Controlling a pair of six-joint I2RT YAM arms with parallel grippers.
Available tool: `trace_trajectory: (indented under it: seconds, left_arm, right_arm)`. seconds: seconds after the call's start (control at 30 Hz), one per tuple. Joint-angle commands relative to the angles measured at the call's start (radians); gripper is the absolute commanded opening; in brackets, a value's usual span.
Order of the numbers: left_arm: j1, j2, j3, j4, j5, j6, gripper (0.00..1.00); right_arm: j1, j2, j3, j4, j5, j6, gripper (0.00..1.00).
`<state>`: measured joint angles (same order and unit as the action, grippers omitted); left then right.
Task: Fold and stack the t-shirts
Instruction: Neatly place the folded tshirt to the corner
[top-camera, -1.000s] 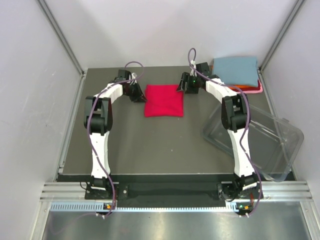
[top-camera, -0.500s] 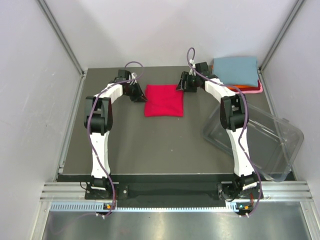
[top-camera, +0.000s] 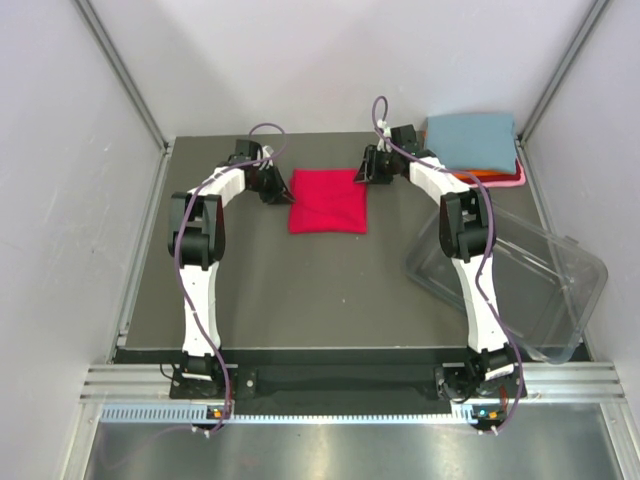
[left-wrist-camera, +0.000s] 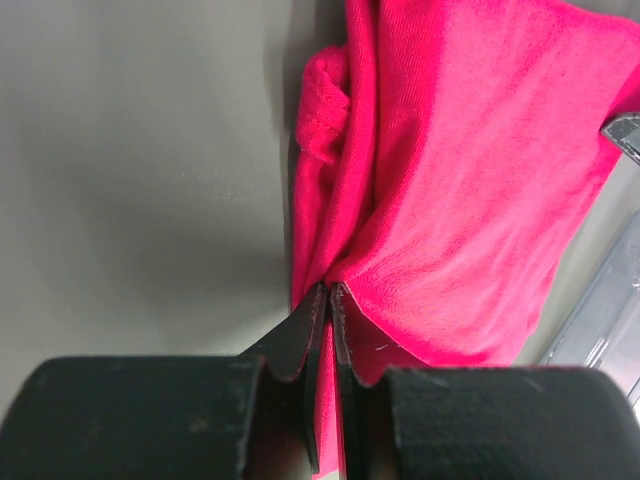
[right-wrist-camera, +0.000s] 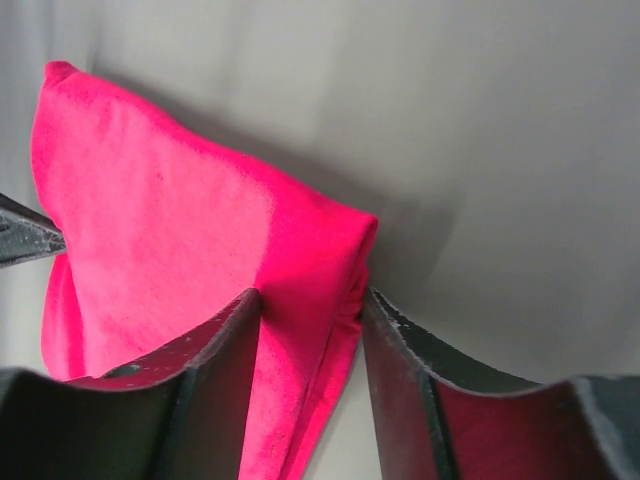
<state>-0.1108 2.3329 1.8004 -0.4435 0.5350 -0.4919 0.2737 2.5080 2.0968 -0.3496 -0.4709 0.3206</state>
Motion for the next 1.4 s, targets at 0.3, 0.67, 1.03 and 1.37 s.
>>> trace_trajectory:
  seconds: [0.3,0.67,1.03,1.37]
  left_arm:
    - [0.011,0.057,0.004,0.043,-0.047,0.012,0.09]
    - [0.016,-0.231,0.014,-0.109,-0.118,0.047,0.16]
    - [0.016,-0.494,-0.272,-0.089,-0.069,0.039,0.16]
    - [0.016,-0.506,-0.317,-0.113,-0.067,0.075,0.16]
  right_arm:
    - [0.002,0.029,0.020,0.000,-0.061,-0.022,0.12]
    - [0.042,-0.262,-0.079,-0.040,0.084,-0.080,0.00]
    - [0.056,-0.440,-0.049,-0.205,0.258,-0.222,0.00]
    - [0.053,-0.515,0.052,-0.305,0.357,-0.316,0.00]
